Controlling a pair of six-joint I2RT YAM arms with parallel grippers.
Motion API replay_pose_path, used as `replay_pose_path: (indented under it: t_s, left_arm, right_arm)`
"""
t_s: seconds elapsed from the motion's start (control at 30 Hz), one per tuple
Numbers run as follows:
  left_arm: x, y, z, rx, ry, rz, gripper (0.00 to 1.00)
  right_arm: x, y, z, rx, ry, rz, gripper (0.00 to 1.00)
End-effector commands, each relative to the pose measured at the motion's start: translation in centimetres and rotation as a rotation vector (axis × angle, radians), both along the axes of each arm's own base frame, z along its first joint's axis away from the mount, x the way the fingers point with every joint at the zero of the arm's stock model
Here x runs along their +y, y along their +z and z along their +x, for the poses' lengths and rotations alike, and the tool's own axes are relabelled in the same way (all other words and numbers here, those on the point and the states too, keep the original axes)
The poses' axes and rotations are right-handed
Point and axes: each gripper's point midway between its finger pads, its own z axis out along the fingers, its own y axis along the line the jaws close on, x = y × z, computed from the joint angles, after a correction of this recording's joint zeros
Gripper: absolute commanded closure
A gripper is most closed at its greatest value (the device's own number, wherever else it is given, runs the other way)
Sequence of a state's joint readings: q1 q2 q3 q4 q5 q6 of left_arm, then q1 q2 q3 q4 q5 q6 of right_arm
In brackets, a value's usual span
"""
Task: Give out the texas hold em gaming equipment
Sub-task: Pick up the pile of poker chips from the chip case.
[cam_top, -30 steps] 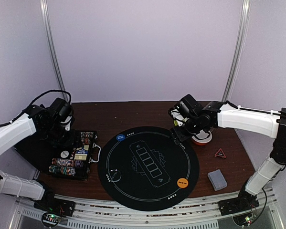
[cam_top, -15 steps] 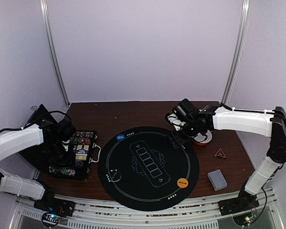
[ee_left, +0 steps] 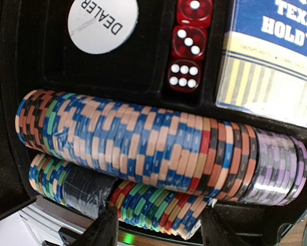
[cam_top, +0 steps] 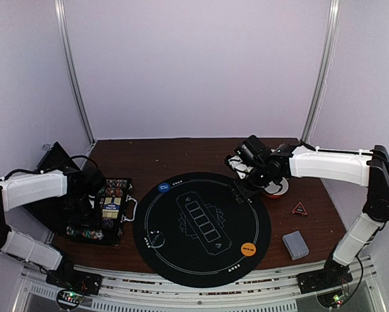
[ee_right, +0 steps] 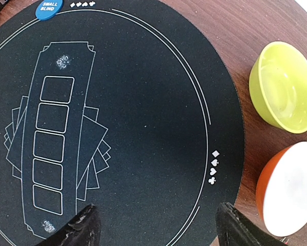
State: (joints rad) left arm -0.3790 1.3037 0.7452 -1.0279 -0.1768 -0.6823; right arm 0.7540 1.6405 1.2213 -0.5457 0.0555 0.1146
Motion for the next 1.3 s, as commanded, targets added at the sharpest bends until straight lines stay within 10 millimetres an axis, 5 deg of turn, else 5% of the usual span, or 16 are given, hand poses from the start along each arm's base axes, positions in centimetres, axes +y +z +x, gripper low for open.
replay_pose_path:
  t_s: [0.0,0.13,0.5,1.07,1.27]
  left_arm:
    - [-1.5,-1.0,0.7,-0.013,-0.009,-0.081,0.47]
    - [-1.9,-0.1,0.8,-0.059,0.007,-0.12,0.55]
    - [-3.9,-0.5,0.4,-0.068,-0.055,-0.202,0.46]
    - [-5.9,0.0,0.5,-0.105,-0.151,-0.242,0.46]
    - [-4.5,0.0,0.8,-0.104,-0.126,-0.144,0.43]
  right_arm:
    - [-0.4,-0.3,0.0,0.015,0.001,-0.013,0.2]
    - [-0.3,-0.3,-0.1,0.018,0.004,-0.011,0.2]
    - [-0.6,-0.4,0.3,0.017,-0.005,-0.023,0.2]
    - [-0.6,-0.8,0.2,0.029,0.001,-0.021,0.19]
    - [-0.7,-0.8,0.2,0.033,0.0,-0.021,0.19]
